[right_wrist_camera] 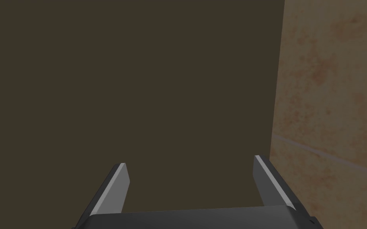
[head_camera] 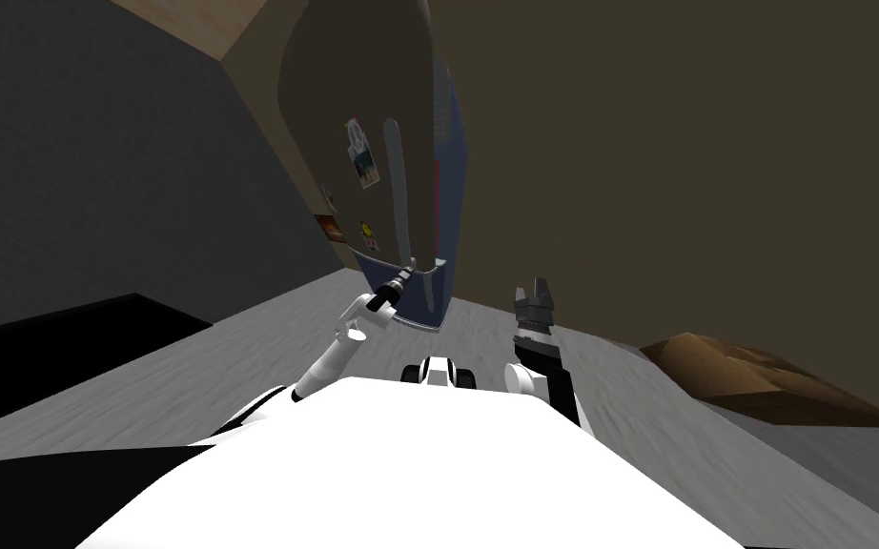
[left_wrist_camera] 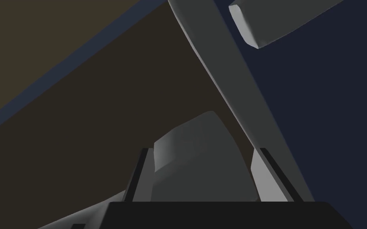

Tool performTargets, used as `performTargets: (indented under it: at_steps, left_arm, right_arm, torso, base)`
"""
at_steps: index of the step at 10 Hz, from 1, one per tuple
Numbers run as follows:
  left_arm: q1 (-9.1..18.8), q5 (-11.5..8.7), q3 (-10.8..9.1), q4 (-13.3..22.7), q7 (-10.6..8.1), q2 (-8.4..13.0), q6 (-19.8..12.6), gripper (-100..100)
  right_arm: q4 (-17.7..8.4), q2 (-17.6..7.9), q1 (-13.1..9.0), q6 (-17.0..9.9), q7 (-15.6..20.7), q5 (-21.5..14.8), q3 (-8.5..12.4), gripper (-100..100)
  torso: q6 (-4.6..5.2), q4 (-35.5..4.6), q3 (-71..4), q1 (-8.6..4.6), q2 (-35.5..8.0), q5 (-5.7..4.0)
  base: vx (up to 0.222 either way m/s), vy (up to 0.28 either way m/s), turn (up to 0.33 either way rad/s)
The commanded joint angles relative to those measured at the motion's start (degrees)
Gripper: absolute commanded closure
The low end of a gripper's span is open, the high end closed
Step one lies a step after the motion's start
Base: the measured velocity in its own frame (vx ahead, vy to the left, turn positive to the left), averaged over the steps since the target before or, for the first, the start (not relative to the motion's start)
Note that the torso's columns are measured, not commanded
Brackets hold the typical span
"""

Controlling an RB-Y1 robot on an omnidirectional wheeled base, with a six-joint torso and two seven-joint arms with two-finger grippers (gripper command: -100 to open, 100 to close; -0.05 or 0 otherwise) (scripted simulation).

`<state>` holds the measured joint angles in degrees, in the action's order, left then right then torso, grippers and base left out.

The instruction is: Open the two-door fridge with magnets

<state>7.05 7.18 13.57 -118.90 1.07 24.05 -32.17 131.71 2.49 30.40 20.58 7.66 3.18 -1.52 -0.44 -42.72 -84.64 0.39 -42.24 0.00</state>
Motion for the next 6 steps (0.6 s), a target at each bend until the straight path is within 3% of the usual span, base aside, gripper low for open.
performTargets:
  at_steps: [1, 5, 6]
  left_arm:
    - [-0.1, -1.6, 1.39, -2.5, 0.07, 1.8, 0.6, 100]
    - [-1.0, -3.9, 4.69, -5.8, 0.28, 3.7, 1.0, 100]
    - [-1.0, -3.9, 4.69, -5.8, 0.28, 3.7, 1.0, 100]
  right_arm:
    - [0.0, 0.0, 0.0, 0.0, 0.0, 0.0, 0.0, 0]
    - [0.0, 0.0, 0.0, 0.0, 0.0, 0.0, 0.0, 0]
    - [0.0, 0.0, 0.0, 0.0, 0.0, 0.0, 0.0, 0]
  torso:
    - [-0.03, 0.0, -0.1, 0.11, 0.0, -0.01]
    - [0.07, -0.1, 0.0, -0.04, 0.0, -0.03]
    - [0.17, 0.0, 0.0, -0.06, -0.1, 0.00]
  base:
    - [-0.196, 0.299, -0.087]
    - [-0.181, 0.300, -0.070]
    - [-0.174, 0.217, -0.035]
